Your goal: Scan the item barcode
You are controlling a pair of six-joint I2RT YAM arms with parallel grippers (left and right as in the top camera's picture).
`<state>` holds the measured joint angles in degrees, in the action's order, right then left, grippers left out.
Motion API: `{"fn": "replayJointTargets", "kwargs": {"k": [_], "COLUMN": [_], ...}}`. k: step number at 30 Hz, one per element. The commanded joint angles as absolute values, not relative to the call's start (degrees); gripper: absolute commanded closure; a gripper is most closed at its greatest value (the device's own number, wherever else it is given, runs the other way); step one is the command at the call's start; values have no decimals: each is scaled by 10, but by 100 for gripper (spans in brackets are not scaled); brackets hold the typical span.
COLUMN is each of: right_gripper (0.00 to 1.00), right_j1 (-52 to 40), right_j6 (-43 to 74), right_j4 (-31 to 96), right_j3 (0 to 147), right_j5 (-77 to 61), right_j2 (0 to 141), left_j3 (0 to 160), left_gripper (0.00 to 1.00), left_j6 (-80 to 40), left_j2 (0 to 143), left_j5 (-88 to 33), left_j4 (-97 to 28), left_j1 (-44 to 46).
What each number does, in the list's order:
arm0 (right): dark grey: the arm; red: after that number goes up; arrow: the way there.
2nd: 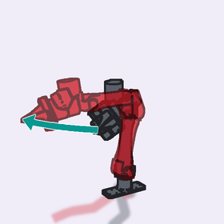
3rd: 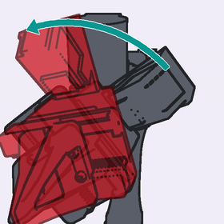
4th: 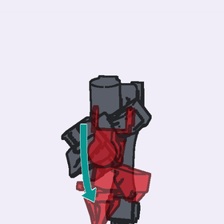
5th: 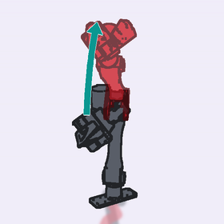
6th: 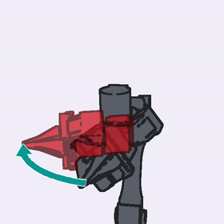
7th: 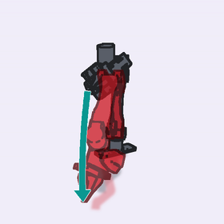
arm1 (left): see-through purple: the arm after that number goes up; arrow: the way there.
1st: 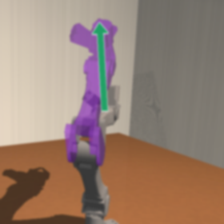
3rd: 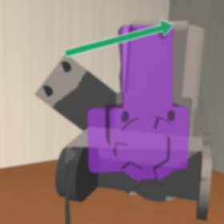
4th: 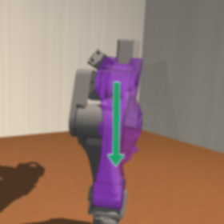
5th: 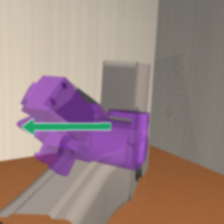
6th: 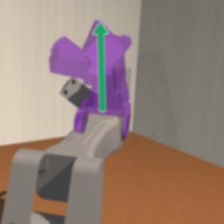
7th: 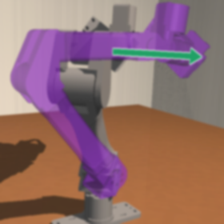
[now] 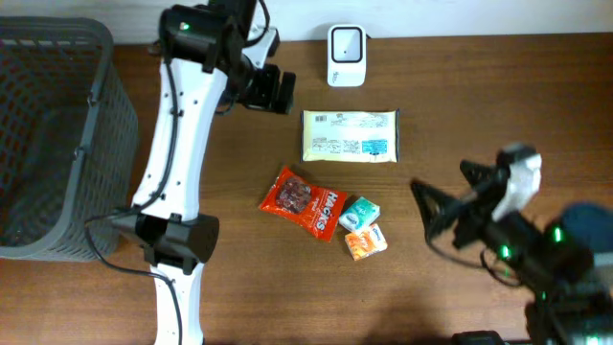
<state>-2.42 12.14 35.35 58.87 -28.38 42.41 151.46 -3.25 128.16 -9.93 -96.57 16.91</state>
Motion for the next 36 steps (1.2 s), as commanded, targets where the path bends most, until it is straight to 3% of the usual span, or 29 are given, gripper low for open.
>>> {"fn": "replayJointTargets", "kwargs": {"k": [1,13,22,30,36], "right_gripper": [2,2,2,2,2], "right_j1": [-22,-22,12,15,46], "right_j6": [112,124,140,137,140], "right_j4": [358,341,312,340,351], "right_j3": [611,611,611,611,611], "right_j5": [-278,-278,-278,-275,-173], "right_j2": [501,760,768,769,769], "left_j3": [1469,1272,1111,1048,1048], "left_gripper": [1,1,1,1,1], "left_j6": [-35,-36,-34,-83,-83], "left_j2": [1277,1278,1279,1289,1313], "left_j5": [-91,-106,-277,-225,-215], "left_j4": [-956,-787,-588,-510,-521], "left_j1": [168,152,160,167,168]}}
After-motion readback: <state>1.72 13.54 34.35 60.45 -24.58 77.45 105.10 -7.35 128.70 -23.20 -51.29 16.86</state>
